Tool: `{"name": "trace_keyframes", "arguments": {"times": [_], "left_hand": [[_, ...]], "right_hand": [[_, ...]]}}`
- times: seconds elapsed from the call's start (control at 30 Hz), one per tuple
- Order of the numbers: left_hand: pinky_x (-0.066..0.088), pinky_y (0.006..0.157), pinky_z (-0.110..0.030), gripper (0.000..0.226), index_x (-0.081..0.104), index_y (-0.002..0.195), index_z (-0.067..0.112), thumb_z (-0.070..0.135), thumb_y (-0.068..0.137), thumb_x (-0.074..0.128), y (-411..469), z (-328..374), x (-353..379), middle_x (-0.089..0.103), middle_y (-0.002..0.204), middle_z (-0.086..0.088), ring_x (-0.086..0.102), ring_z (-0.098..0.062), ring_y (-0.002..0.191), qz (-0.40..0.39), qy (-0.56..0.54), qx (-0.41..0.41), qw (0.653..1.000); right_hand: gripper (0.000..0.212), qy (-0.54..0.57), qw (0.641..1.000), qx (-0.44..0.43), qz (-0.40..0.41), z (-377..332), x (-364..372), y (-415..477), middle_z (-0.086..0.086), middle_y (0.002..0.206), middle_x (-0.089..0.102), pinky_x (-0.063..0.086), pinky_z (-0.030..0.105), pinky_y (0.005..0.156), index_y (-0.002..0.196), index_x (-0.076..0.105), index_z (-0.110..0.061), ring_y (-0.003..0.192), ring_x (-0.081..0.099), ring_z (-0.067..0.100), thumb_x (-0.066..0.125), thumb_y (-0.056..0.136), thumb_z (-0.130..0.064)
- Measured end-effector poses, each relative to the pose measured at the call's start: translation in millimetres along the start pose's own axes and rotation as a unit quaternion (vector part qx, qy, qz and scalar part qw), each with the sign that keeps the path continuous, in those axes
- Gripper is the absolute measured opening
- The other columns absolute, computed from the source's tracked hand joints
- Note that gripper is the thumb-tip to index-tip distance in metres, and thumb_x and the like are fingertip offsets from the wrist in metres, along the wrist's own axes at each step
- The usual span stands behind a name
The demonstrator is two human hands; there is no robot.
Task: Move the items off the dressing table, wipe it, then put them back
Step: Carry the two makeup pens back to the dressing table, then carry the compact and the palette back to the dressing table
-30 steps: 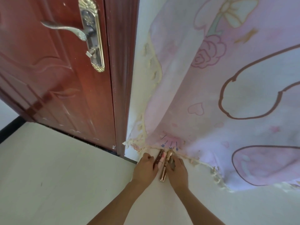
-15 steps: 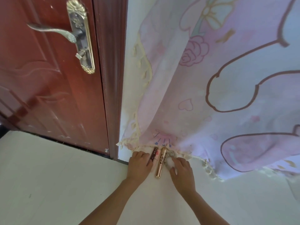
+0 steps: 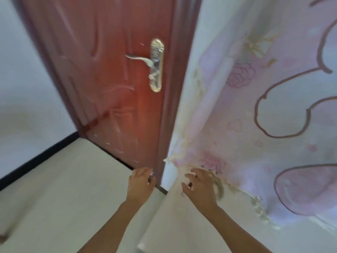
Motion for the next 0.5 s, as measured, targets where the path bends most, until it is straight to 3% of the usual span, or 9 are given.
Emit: {"name": "trace_keyframes", "arguments": {"times": [0.07,0.2,0.5], "left_hand": [[0.026,0.102,-0.029,0.042,0.044,0.134,0.018,0.029,0.094,0.043,-27,-30,-39,0.043,0.140,0.005,0.030,-0.017,0.131,0.034,0.032,-0.056,0.997],[0.026,0.105,-0.033,0.044,0.043,0.135,0.017,0.030,0.094,0.045,-112,-83,-129,0.042,0.142,0.001,0.030,-0.020,0.132,0.137,0.076,-0.166,0.974],[0.029,0.105,-0.040,0.039,0.052,0.128,0.014,0.025,0.090,0.053,-366,-138,-293,0.049,0.136,-0.005,0.035,-0.026,0.129,0.342,0.136,-0.345,0.864]], "right_hand": [[0.039,0.037,0.997,-0.072,0.003,-43,-3,11,0.005,0.082,0.069,0.055,0.028,0.064,0.071,0.071,-0.017,0.075,0.068,0.022,0.091,0.038,-0.024],[0.040,0.116,0.972,-0.203,0.007,-134,-15,17,0.011,0.086,0.068,0.055,0.037,0.063,0.074,0.072,-0.013,0.078,0.068,0.029,0.091,0.040,-0.021],[0.038,0.250,0.881,-0.400,-0.026,-349,-58,-47,0.019,0.095,0.066,0.050,0.047,0.072,0.090,0.071,-0.006,0.091,0.064,0.038,0.085,0.057,-0.019]]}}
Point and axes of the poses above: each hand's wrist, its own y-axis towards the middle knuckle, its own x-axis out of the palm, z = x × y, the point moved 9 cm from there along y, towards the middle knuckle
